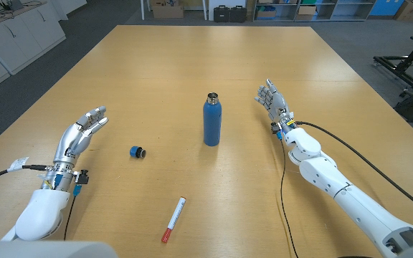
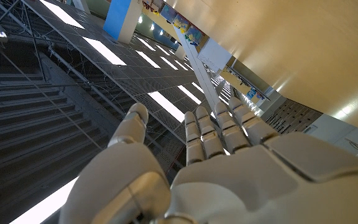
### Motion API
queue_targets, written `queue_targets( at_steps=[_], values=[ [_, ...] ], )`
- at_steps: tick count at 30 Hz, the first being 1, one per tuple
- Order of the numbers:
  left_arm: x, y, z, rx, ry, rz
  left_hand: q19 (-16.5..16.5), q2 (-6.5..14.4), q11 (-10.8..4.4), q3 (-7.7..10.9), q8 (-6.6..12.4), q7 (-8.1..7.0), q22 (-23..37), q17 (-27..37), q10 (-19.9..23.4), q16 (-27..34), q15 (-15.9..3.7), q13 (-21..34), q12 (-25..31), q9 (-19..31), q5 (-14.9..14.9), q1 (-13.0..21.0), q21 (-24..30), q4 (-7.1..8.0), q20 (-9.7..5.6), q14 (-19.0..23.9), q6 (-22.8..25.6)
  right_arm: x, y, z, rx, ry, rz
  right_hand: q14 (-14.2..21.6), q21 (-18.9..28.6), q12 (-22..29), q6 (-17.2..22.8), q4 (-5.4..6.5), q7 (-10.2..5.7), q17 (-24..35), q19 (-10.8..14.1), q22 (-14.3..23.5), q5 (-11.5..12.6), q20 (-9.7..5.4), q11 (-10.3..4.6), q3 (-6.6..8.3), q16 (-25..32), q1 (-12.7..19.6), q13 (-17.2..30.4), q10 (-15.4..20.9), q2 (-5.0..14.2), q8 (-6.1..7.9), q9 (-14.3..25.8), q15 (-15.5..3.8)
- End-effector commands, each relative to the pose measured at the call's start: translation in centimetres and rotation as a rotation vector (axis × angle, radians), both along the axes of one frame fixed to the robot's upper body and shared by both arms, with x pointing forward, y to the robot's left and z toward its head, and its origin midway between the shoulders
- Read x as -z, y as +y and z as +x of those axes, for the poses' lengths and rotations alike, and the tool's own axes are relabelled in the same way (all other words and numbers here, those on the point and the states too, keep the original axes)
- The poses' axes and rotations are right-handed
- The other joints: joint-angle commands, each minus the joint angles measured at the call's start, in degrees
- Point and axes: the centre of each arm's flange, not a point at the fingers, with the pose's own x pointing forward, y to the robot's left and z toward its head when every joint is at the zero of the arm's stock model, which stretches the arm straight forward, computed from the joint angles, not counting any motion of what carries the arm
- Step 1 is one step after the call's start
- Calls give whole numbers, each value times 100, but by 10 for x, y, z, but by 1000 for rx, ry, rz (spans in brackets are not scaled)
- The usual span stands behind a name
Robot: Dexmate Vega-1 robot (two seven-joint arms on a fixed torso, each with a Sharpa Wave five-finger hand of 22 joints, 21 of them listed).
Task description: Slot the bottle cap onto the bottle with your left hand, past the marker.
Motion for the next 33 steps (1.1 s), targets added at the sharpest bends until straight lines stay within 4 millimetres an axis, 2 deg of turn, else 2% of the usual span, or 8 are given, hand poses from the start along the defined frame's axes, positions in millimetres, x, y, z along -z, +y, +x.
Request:
queue_targets(
  at_steps=[1,2,3,7,13,24,30,33],
  values=[
    [-12,-4,-14,-167,18,157,57,-94,-91,59,69,-75,4,-4,62,-10,-662,34,-8,9,-31,212,0,-4,-206,90,54,4,4,-3,0,5,4,44,-25,18,13,-25,1,13,52,24,38,-10,12,17,18,36,32,39,50,-14,32,19],
    [-13,-4,-14,-173,20,161,67,-111,-107,66,81,-100,4,-5,85,-14,-667,34,-2,10,-35,264,1,-3,-219,86,78,4,4,-3,0,4,4,44,-25,18,13,-25,1,13,52,24,38,-10,12,17,18,36,32,39,50,-14,32,19],
    [-14,-5,-15,-188,26,177,114,-179,-164,90,122,-187,4,-7,132,-1,-733,35,1,12,-53,480,8,-1,-241,155,145,5,4,-3,0,4,5,44,-27,18,16,-25,5,14,53,24,38,-10,12,17,18,36,32,40,51,-14,32,21],
    [-15,-7,-17,-213,26,200,193,-243,-287,123,167,-273,5,-11,228,1,-803,37,14,14,-77,803,20,0,-283,225,207,7,4,-5,-1,4,22,49,-32,19,18,-26,7,14,57,24,39,-7,7,16,19,37,32,46,53,-15,32,26],
    [-16,-13,-19,-267,17,234,231,-321,-375,106,223,-354,6,-15,311,9,-856,37,22,16,-96,1026,18,5,-308,304,299,8,5,-7,3,0,21,53,-38,23,26,-28,1,14,66,25,39,-4,8,16,20,40,33,60,56,-14,33,30],
    [-21,-22,-26,-379,45,340,250,-439,-435,-59,283,-398,10,-12,400,4,-881,39,26,18,-112,1063,10,44,-304,359,386,7,7,-9,2,3,16,51,-48,26,30,-31,-6,15,75,25,41,2,-5,15,19,42,34,76,60,-17,33,26],
    [-32,-19,-27,-398,133,438,274,-413,-445,-121,315,-411,13,-12,515,6,-911,41,55,19,-113,1093,14,56,-306,399,436,13,7,-9,6,14,25,60,-55,23,32,-33,-9,16,81,26,41,5,-7,14,22,43,34,73,63,-19,34,31],
    [-38,-17,-27,-406,162,469,259,-391,-501,-183,373,-452,15,-14,625,2,-932,42,76,22,-110,1129,2,71,-333,434,554,14,7,-9,6,15,27,73,-59,27,35,-33,-13,16,80,26,42,20,-8,14,27,44,34,87,64,-19,34,27]
  ],
)
